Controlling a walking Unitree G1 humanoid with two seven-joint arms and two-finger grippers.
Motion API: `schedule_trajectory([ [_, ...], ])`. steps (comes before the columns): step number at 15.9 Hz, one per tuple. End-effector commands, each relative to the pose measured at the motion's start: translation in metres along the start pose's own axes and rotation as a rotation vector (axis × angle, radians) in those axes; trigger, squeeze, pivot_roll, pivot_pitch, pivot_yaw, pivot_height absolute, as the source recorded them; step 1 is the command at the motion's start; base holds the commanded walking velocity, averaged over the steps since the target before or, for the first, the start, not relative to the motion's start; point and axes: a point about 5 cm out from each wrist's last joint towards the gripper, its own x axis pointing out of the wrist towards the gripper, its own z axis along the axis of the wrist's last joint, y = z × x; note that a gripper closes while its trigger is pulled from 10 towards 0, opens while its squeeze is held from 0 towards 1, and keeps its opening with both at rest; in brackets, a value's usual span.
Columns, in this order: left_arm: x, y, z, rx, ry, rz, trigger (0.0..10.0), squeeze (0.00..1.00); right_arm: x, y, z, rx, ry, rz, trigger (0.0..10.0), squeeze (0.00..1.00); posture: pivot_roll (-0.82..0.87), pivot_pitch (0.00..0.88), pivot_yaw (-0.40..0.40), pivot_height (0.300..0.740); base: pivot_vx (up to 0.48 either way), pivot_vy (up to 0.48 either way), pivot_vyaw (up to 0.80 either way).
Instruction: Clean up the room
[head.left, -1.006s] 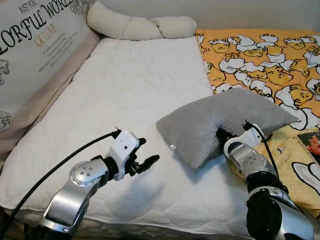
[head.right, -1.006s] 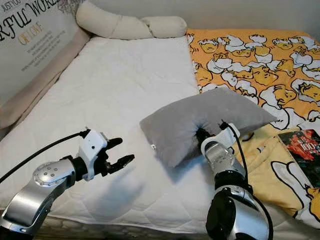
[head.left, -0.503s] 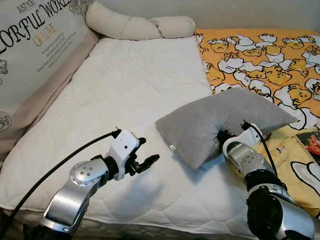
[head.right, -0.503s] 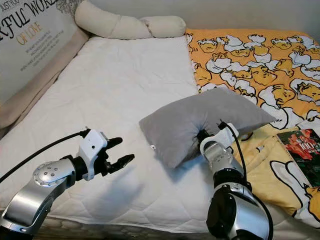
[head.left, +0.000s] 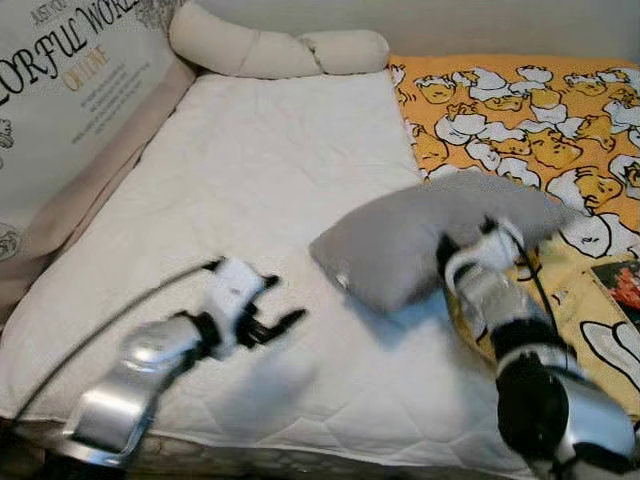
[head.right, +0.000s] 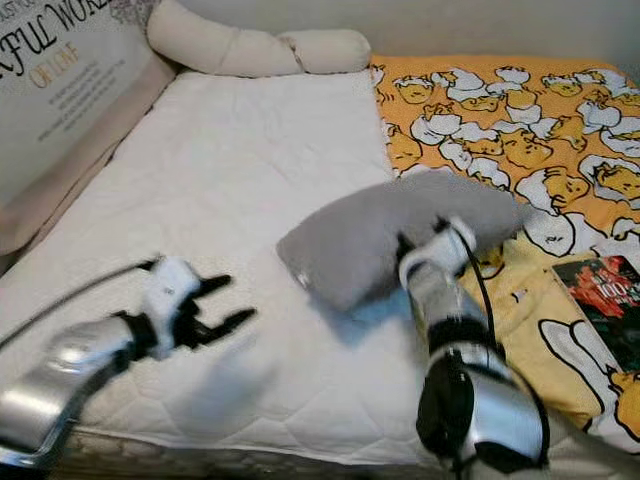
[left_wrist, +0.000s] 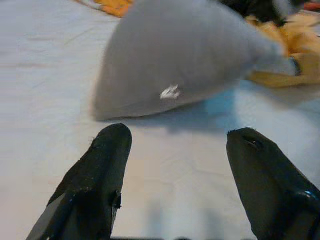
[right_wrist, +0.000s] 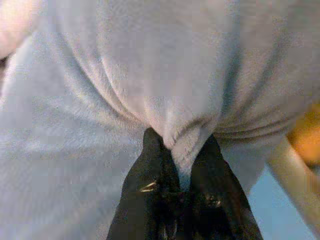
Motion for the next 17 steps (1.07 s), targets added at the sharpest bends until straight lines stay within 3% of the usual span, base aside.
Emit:
schedule_trajectory([
  [1, -0.008, 0.009, -0.001, -0.007, 0.009, 0.055, 10.0, 0.0, 0.0, 0.02, 0.012, -0.047, -0.026, 0.065, 0.0, 0.0, 0.03, 0.0, 0.028, 0.74, 0.0, 0.0, 0.0],
  [2, -0.017, 0.023, -0.003, -0.016, 0.009, 0.146, 10.0, 0.0, -0.002, 0.04, 0.02, -0.056, -0.041, 0.134, 0.0, 0.0, 0.03, 0.0, 0.026, 0.74, 0.0, 0.0, 0.0],
  [4, -0.027, 0.035, -0.005, -0.024, 0.015, 0.232, 10.0, 0.0, -0.004, 0.061, 0.025, -0.072, -0.046, 0.211, 0.0, 0.0, 0.04, 0.0, 0.025, 0.74, 0.0, 0.0, 0.0],
  [5, -0.038, 0.046, -0.007, -0.023, 0.028, 0.3, 10.0, 0.0, -0.008, 0.086, 0.027, -0.088, -0.038, 0.298, 0.0, 0.0, 0.04, 0.0, 0.023, 0.74, 0.0, 0.0, 0.0],
  [10, -0.058, 0.062, -0.01, -0.023, 0.048, 0.397, 10.0, 0.0, -0.035, 0.145, 0.038, -0.122, 0.004, 0.58, 0.0, 0.0, 0.05, 0.0, 0.017, 0.74, 0.0, 0.0, 0.0],
  [11, -0.059, 0.064, -0.01, -0.022, 0.048, 0.408, 10.0, 0.0, -0.039, 0.147, 0.04, -0.119, 0.013, 0.606, 0.0, 0.0, 0.05, 0.0, 0.017, 0.74, 0.0, 0.0, 0.0],
  [12, -0.063, 0.07, -0.008, -0.021, 0.037, 0.444, 10.0, 0.0, -0.054, 0.146, 0.047, -0.108, 0.048, 0.687, 0.0, 0.0, 0.05, 0.0, 0.019, 0.74, 0.0, 0.0, 0.0],
  [15, -0.068, 0.078, -0.004, -0.034, 0.005, 0.483, 10.0, 0.0, -0.079, 0.122, 0.048, -0.005, 0.191, 0.844, 0.0, 0.0, 0.03, 0.0, 0.031, 0.74, 0.0, 0.0, 0.0],
  [17, -0.065, 0.079, -0.004, -0.096, -0.006, 0.469, 10.0, 0.0, -0.085, 0.077, 0.022, -0.052, 0.316, 0.85, 0.0, 0.0, 0.01, 0.0, 0.043, 0.74, 0.0, 0.0, 0.0],
])
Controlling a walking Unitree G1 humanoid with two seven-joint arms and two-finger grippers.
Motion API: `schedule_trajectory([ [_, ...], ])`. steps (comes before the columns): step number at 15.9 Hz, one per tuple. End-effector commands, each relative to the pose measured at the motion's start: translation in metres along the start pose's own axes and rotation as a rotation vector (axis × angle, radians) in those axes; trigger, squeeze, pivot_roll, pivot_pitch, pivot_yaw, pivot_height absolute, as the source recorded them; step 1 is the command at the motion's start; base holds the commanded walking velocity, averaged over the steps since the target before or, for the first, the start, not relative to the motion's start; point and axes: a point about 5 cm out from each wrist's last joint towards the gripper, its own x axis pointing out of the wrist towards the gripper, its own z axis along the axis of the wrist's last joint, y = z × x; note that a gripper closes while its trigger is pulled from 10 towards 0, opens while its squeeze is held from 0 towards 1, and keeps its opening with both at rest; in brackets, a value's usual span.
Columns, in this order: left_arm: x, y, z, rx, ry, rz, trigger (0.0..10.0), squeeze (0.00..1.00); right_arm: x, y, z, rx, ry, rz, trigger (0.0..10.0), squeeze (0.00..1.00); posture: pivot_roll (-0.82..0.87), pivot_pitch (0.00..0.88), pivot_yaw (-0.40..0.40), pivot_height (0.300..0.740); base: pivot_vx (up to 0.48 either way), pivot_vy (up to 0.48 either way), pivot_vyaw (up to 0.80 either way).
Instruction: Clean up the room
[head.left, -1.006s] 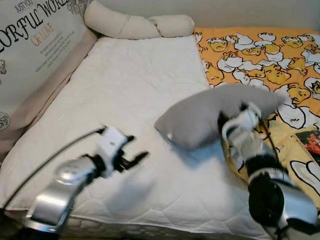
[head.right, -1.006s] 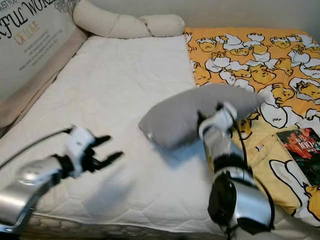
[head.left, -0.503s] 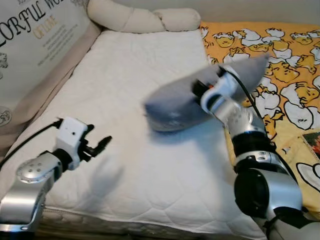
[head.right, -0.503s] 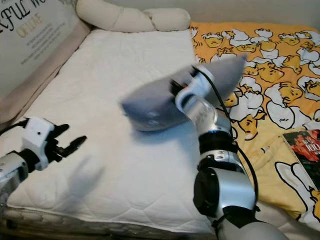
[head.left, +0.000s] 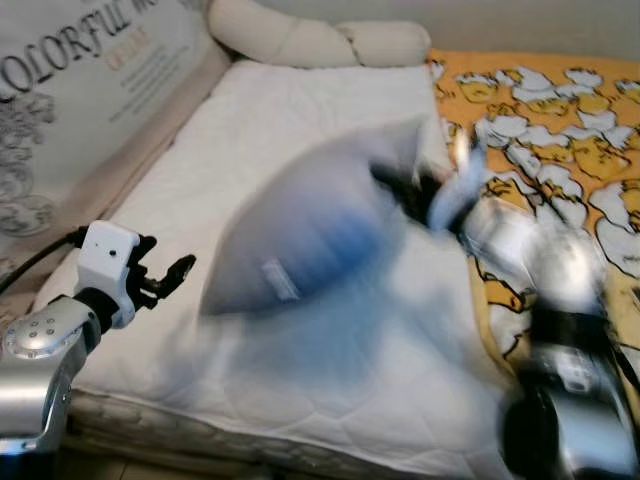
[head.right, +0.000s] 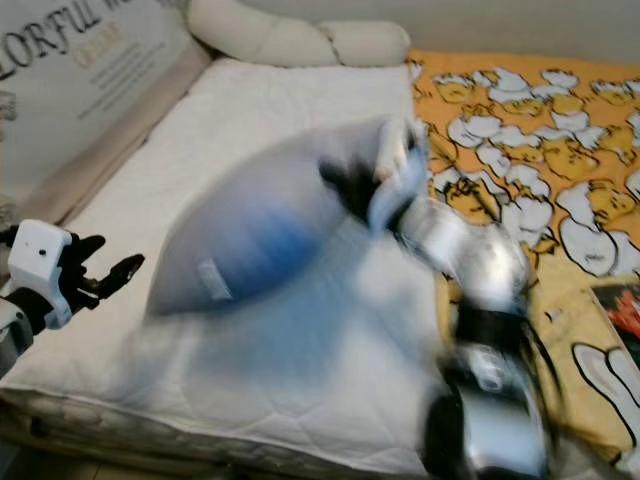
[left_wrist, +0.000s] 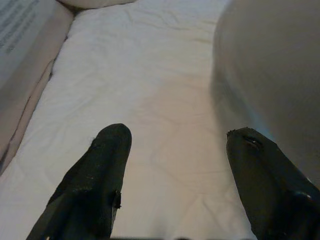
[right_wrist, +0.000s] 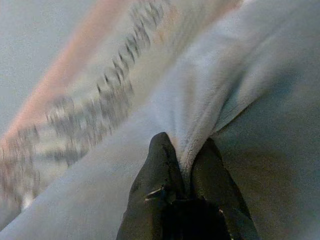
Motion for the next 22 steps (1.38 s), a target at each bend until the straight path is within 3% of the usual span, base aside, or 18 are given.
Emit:
schedule_trajectory([
  [1, 0.001, 0.002, 0.0, -0.024, 0.009, 0.001, 10.0, 0.0, -0.003, 0.004, -0.003, -0.024, 0.031, 0.034, 0.0, 0.0, 0.01, 0.0, 0.043, 0.74, 0.0, 0.0, 0.0],
  [2, 0.004, 0.0, -0.002, -0.073, 0.014, -0.021, 10.0, 0.0, -0.019, -0.032, -0.033, -0.05, 0.127, -0.137, 0.0, 0.0, 0.0, 0.0, 0.051, 0.74, 0.0, 0.0, 0.0],
  [3, 0.01, -0.005, -0.003, -0.12, 0.007, -0.034, 10.0, 0.0, -0.037, -0.07, -0.062, -0.138, 0.232, -0.343, 0.0, 0.0, 0.0, 0.0, 0.053, 0.74, 0.0, 0.0, 0.0],
  [4, 0.021, -0.011, -0.005, -0.102, -0.026, -0.018, 10.0, 0.4, -0.045, -0.097, -0.079, -0.202, 0.278, -0.495, 0.0, 0.0, -0.02, 0.0, 0.066, 0.74, 0.0, 0.0, 0.0],
  [5, 0.028, -0.016, -0.005, -0.077, -0.055, 0.0, 10.0, 0.4, -0.049, -0.111, -0.088, -0.217, 0.285, -0.574, 0.0, 0.0, -0.01, 0.0, 0.065, 0.74, 0.0, 0.0, 0.0],
  [6, 0.037, -0.03, -0.007, -0.2, -0.073, -0.066, 10.0, 1.0, -0.051, -0.119, -0.09, -0.216, 0.259, -0.629, 0.0, 0.0, 0.0, 0.0, 0.062, 0.74, 0.0, 0.0, 0.0],
  [7, 0.047, -0.044, -0.011, -0.265, -0.07, -0.096, 10.0, 1.0, -0.052, -0.123, -0.09, -0.213, 0.234, -0.665, 0.0, 0.0, 0.01, 0.0, 0.061, 0.74, 0.0, 0.0, 0.0],
  [9, 0.058, -0.067, -0.029, -0.28, 0.021, -0.211, 10.0, 1.0, -0.049, -0.123, -0.086, -0.236, 0.184, -0.665, 0.0, 0.0, 0.0, 0.0, 0.071, 0.74, 0.0, 0.0, 0.0],
  [12, 0.068, -0.09, -0.046, -0.42, 0.082, -0.373, 10.0, 1.0, -0.036, -0.111, -0.075, -0.229, 0.094, -0.559, 0.0, 0.0, -0.01, 0.0, 0.076, 0.74, 0.0, 0.0, 0.0],
  [16, 0.078, -0.105, -0.05, -0.607, 0.115, -0.478, 10.0, 1.0, -0.032, -0.099, -0.07, -0.197, 0.022, -0.435, 0.0, 0.0, 0.0, 0.0, 0.064, 0.74, 0.0, 0.0, 0.0],
  [18, 0.081, -0.112, -0.064, -0.55, 0.188, -0.468, 10.0, 1.0, -0.032, -0.096, -0.073, -0.237, 0.032, -0.407, 0.0, 0.0, -0.01, 0.0, 0.065, 0.74, 0.0, 0.0, 0.0],
  [19, 0.081, -0.115, -0.073, -0.577, 0.241, -0.457, 10.0, 1.0, -0.032, -0.094, -0.075, -0.245, 0.043, -0.394, 0.0, 0.0, -0.01, 0.0, 0.066, 0.74, 0.0, 0.0, 0.0],
  [20, 0.081, -0.116, -0.081, -0.665, 0.27, -0.431, 10.0, 1.0, -0.032, -0.094, -0.075, -0.268, 0.044, -0.386, 0.0, 0.0, -0.01, 0.0, 0.068, 0.74, 0.0, 0.0, 0.0],
  [22, 0.082, -0.117, -0.082, -0.734, 0.268, -0.429, 10.0, 1.0, -0.032, -0.094, -0.075, -0.278, 0.044, -0.386, 0.0, 0.0, -0.01, 0.0, 0.068, 0.74, 0.0, 0.0, 0.0],
])
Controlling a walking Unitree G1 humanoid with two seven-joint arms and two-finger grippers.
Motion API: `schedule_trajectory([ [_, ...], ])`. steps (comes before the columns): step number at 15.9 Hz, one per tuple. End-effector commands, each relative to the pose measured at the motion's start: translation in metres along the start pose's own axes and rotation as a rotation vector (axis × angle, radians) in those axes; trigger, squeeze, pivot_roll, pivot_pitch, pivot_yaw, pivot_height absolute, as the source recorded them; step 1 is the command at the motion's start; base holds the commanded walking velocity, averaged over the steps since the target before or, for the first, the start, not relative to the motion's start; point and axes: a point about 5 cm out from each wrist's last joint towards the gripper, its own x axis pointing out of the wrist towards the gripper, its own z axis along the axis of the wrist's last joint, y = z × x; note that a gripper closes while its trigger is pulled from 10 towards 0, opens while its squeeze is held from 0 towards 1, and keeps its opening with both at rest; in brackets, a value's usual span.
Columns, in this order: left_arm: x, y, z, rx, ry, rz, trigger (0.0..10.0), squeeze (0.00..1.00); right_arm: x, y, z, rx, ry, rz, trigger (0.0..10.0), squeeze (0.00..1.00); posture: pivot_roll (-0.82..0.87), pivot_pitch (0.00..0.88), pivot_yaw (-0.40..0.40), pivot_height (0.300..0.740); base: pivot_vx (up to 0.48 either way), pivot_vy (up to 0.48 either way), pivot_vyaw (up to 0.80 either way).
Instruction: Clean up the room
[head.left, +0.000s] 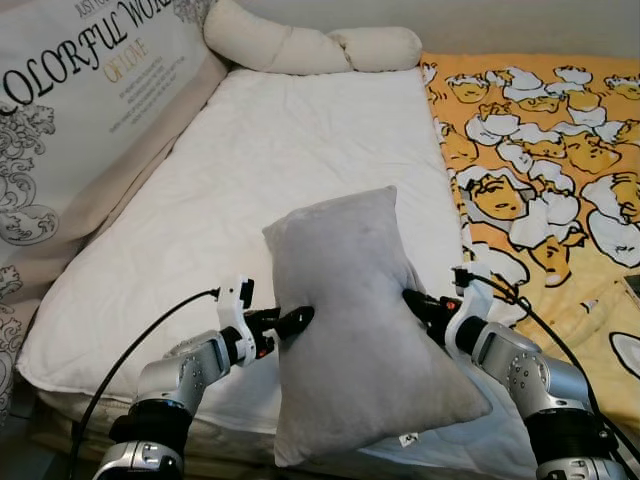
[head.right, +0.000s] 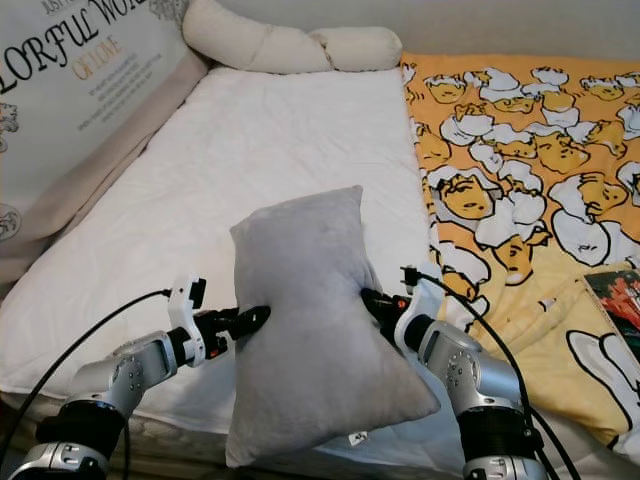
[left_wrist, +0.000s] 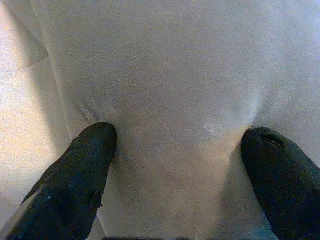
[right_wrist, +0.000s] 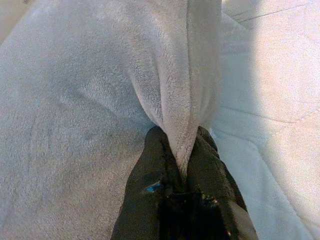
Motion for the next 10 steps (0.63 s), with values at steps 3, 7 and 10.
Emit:
schedule_trajectory([
  [3, 0.012, -0.003, -0.015, -0.094, 0.051, 0.006, 10.0, 1.0, 0.002, 0.01, 0.007, -0.06, -0.043, 0.049, 0.0, 0.0, -0.01, 0.0, 0.06, 0.74, 0.0, 0.0, 0.0],
  [7, 0.028, -0.016, -0.026, -0.099, 0.086, -0.036, 0.0, 0.73, 0.004, 0.012, 0.006, -0.114, -0.027, 0.054, 0.0, 0.0, -0.02, 0.0, 0.061, 0.74, 0.0, 0.0, 0.0],
  [10, 0.031, -0.017, -0.028, -0.058, 0.127, -0.028, 0.0, 0.0, 0.004, 0.012, 0.006, -0.128, -0.028, 0.042, 0.0, 0.0, -0.03, 0.0, 0.063, 0.74, 0.0, 0.0, 0.0],
])
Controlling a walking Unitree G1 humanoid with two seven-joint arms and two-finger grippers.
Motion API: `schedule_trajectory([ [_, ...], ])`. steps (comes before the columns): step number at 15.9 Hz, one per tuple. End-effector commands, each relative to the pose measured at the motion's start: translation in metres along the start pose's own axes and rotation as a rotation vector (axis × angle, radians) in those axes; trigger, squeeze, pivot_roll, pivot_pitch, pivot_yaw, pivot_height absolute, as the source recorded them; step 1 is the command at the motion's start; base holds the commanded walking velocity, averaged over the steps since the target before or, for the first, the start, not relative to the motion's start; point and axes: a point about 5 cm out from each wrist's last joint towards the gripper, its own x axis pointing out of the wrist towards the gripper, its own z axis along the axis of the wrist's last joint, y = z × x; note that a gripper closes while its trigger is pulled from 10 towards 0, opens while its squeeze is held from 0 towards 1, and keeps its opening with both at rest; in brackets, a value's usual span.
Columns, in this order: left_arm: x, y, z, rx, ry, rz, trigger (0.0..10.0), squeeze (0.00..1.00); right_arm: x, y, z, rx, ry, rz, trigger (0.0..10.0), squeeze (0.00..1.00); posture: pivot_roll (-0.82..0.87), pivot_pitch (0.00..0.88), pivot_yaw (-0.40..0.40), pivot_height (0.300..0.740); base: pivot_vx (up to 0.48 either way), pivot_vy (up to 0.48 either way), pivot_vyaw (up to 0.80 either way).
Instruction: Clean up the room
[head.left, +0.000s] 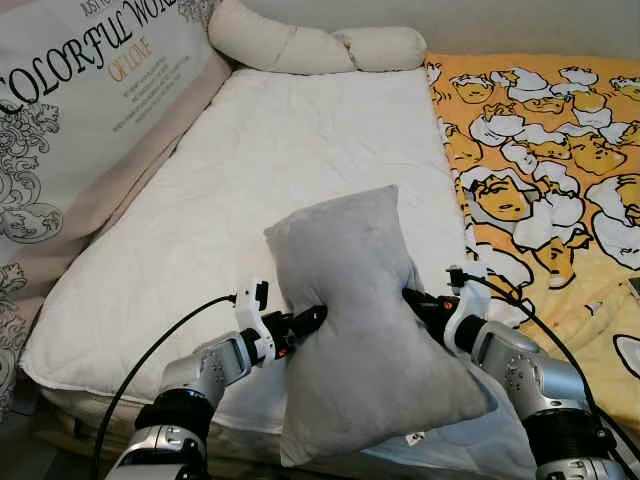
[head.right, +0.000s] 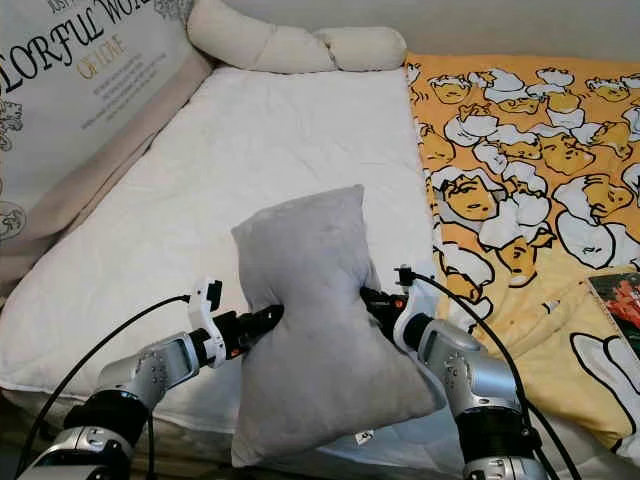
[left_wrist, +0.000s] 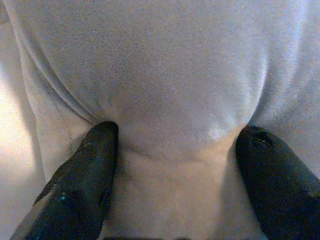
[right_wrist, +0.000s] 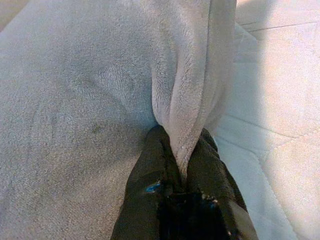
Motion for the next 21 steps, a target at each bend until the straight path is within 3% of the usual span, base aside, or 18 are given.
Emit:
schedule_trajectory([
  [1, 0.008, -0.005, -0.012, 0.036, 0.083, 0.0, 0.0, 0.0, 0.003, 0.009, 0.006, -0.026, -0.03, 0.036, 0.0, 0.0, -0.03, 0.0, 0.061, 0.74, 0.0, 0.0, 0.0],
  [3, 0.004, -0.001, -0.011, 0.099, 0.091, 0.023, 0.0, 0.0, 0.002, 0.01, 0.0, -0.032, -0.021, 0.024, 0.0, 0.0, -0.03, 0.0, 0.066, 0.74, 0.0, 0.0, 0.0],
  [8, -0.001, 0.004, -0.006, 0.126, 0.045, 0.064, 0.0, 0.0, 0.0, 0.014, -0.009, -0.048, -0.012, 0.024, 0.0, 0.0, -0.03, 0.0, 0.078, 0.74, 0.0, 0.0, 0.0],
  [21, -0.003, -0.019, 0.014, 0.169, -0.022, -0.027, 0.0, 0.0, 0.0, 0.023, -0.01, -0.03, -0.037, 0.023, 0.0, 0.0, -0.05, 0.0, 0.09, 0.74, 0.0, 0.0, 0.0],
])
